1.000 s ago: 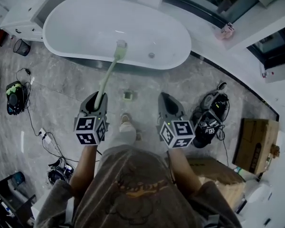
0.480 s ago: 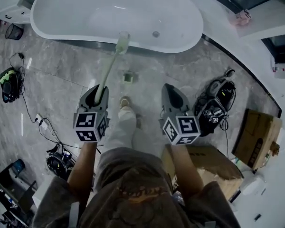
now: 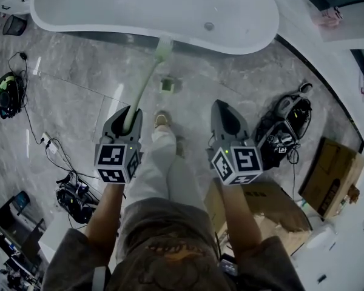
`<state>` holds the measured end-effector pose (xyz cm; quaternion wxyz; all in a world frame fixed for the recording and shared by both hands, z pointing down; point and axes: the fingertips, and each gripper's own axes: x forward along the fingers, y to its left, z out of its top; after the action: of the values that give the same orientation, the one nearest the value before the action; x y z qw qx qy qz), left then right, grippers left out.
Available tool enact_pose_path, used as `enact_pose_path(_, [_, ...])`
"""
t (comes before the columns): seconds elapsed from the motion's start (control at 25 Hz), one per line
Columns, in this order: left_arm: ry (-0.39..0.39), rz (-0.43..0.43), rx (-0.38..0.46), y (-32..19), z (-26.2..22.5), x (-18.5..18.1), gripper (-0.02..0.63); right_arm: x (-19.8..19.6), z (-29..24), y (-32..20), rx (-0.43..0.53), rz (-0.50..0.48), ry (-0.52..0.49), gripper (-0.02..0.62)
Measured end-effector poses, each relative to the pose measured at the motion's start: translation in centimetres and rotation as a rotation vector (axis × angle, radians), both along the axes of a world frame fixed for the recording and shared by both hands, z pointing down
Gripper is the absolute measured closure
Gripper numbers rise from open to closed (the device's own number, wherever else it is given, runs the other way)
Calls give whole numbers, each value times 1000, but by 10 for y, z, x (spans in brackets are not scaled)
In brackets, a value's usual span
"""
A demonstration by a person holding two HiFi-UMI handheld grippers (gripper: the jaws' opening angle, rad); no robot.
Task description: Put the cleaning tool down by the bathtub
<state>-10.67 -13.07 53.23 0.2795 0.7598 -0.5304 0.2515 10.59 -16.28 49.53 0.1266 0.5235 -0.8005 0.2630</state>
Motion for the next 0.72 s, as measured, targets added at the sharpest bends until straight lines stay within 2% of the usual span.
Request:
enact_pose_path(0.12, [2,4,-34,4,23,1,503,-3,23,2,-16,-4,2,595])
enact_pose_path(0.32, [-13,17,-38,-3,61,1,503,-5,55,0,-40,-8,9,595])
enact_pose_path(0.72, [-10,19,-107,-19,134,7,503,-8,93,-3,-67,-6,10,595])
